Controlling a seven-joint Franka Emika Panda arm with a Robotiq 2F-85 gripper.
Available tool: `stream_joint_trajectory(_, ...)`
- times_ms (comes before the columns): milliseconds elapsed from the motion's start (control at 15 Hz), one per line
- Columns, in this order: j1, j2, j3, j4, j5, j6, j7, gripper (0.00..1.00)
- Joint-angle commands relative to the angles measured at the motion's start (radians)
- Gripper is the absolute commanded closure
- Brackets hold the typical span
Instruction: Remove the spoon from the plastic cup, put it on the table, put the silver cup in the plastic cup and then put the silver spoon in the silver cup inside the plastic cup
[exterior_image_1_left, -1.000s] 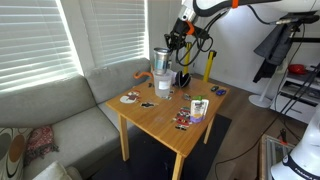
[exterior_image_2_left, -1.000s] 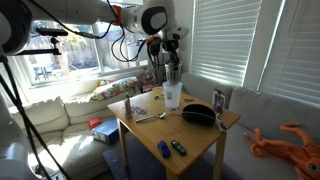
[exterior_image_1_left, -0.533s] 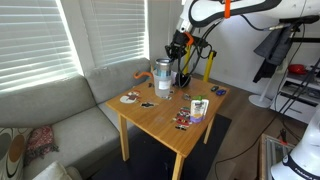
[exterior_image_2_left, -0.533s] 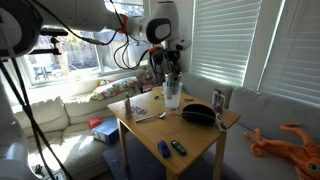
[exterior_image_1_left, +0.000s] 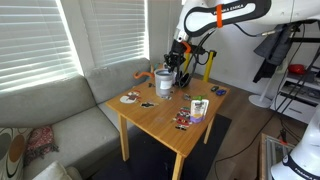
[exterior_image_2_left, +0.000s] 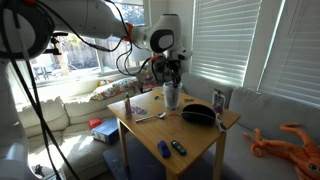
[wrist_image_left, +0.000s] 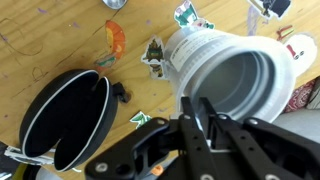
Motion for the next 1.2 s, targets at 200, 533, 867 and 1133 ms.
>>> stream_joint_trajectory(200,-0.008,-0.022,0.003,0.008,0.074,0.021,-0.044,0.35)
stream_joint_trajectory(533,-0.007,-0.065,0.002,0.001,0.121,-0.010,-0.034,0.00)
stream_joint_trajectory(867,-0.018,-0.122,-0.007,-0.070,0.086,-0.116,-0.097,0.00)
stream_joint_trajectory(1133,-0.032,-0.158,-0.014,-0.155,0.084,-0.228,-0.207,0.00)
